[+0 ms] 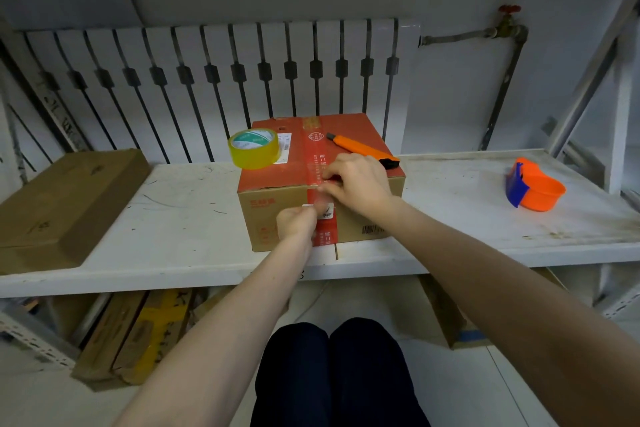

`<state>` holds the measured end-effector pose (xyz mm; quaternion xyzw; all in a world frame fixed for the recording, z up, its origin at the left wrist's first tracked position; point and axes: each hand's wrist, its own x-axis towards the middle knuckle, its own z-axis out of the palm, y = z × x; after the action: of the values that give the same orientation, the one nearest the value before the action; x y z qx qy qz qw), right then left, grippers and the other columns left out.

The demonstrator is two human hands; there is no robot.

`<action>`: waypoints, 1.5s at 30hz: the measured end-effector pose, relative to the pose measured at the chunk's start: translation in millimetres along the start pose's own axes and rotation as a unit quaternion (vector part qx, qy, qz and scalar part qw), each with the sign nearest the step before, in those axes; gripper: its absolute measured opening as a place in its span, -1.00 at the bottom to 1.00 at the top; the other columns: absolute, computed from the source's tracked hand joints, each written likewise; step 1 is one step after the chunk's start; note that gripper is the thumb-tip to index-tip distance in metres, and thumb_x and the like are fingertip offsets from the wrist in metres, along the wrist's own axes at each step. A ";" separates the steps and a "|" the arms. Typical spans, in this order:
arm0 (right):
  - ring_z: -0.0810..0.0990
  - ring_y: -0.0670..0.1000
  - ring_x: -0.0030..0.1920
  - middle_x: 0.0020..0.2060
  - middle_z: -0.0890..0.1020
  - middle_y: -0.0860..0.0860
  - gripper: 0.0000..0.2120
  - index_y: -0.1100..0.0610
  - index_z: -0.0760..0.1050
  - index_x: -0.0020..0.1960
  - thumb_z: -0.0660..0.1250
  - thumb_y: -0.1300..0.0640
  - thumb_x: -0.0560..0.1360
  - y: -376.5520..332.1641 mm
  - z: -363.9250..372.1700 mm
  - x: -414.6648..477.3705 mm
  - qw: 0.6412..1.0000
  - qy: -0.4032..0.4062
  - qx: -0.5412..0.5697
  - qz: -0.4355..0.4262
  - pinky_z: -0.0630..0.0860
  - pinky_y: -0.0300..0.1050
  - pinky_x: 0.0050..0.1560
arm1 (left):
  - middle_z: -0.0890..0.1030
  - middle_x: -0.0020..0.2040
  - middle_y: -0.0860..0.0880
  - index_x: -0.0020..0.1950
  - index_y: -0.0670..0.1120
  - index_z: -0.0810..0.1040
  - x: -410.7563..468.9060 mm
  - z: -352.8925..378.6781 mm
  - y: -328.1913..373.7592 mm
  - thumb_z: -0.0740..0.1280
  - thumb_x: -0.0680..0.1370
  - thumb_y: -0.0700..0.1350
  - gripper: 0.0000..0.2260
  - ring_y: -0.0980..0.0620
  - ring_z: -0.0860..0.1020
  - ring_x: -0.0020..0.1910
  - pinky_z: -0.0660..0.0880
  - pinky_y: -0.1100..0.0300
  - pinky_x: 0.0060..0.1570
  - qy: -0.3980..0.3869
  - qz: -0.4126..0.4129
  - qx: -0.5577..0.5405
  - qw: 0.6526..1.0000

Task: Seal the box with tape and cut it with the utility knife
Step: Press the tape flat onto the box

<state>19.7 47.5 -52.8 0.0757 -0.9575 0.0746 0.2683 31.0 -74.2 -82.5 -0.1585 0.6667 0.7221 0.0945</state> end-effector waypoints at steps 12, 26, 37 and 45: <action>0.60 0.09 -0.11 -0.13 0.65 0.05 -0.70 0.12 0.64 0.00 0.43 -0.08 0.40 12.4 9.2 -7.9 0.997 0.009 -0.015 -0.080 0.53 0.00 -0.09 | 0.62 -0.23 -0.06 -0.24 -0.09 0.60 2.8 -4.1 1.2 0.47 0.43 -0.09 -0.89 0.06 0.41 -0.38 0.35 0.24 -0.34 -0.001 0.036 0.053 0.998; 0.56 0.05 0.07 0.01 0.64 0.02 -0.71 0.09 0.62 0.12 0.40 -0.01 0.45 17.4 1.5 -6.5 0.996 -0.025 0.074 -0.042 0.53 0.04 0.07 | 0.50 -0.37 -0.01 -0.17 -0.13 0.53 -5.0 -4.5 8.8 0.45 0.44 -0.19 -0.89 0.12 0.33 -0.49 0.28 0.29 -0.56 -0.003 -0.096 0.001 0.995; 0.55 0.06 0.05 0.00 0.64 0.04 -0.72 0.11 0.62 0.11 0.40 0.01 0.45 18.5 5.8 -7.9 0.995 -0.001 0.087 -0.050 0.50 0.01 0.11 | 0.52 0.00 -0.02 0.08 -0.07 0.51 -0.9 -13.2 25.0 0.32 0.47 -0.18 -0.81 0.01 0.50 -0.03 0.42 0.17 -0.08 0.102 0.406 0.331 0.846; 0.58 0.00 0.04 -0.01 0.66 0.00 -0.80 0.11 0.61 0.08 0.26 0.14 0.53 23.7 4.5 -14.3 0.989 0.008 0.141 -0.031 0.52 -0.04 0.09 | 0.58 0.11 0.01 0.19 0.06 0.59 34.6 -15.3 39.9 0.34 0.50 0.06 -0.72 -0.05 0.48 0.19 0.34 0.01 0.13 0.041 0.465 0.571 0.675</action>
<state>25.1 71.3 -66.6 0.1416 -0.9324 0.2016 0.2645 -13.6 -95.6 -58.5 0.2278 0.9401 0.1445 -0.2086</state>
